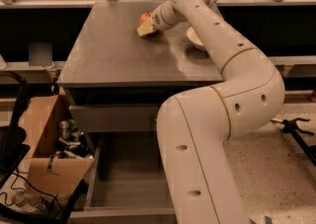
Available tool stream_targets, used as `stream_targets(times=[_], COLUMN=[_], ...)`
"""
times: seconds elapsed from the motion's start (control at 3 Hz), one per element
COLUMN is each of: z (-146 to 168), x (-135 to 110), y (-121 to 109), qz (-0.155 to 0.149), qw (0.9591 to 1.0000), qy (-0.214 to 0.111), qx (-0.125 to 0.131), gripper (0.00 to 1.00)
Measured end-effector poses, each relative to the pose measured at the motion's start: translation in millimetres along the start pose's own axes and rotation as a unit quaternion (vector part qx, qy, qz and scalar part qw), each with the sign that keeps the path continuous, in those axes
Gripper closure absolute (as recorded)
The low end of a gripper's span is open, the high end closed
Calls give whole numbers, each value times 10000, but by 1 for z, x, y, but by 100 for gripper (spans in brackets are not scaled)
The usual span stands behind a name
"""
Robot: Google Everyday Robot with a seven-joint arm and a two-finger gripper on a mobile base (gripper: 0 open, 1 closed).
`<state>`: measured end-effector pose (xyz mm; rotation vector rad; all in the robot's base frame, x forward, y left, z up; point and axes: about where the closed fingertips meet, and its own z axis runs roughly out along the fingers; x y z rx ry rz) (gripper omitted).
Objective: Pick apple from middle drawer and place on counter
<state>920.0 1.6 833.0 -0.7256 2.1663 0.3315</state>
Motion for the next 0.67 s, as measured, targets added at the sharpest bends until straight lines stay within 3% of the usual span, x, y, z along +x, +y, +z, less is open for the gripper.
stream_targets(times=[0.33,0.67], z=[2,2], x=[1,1], y=[1,1], qz=[0,0], qw=[10000,10000], qy=[12,12], qx=[-11,-11], gripper=[0,0])
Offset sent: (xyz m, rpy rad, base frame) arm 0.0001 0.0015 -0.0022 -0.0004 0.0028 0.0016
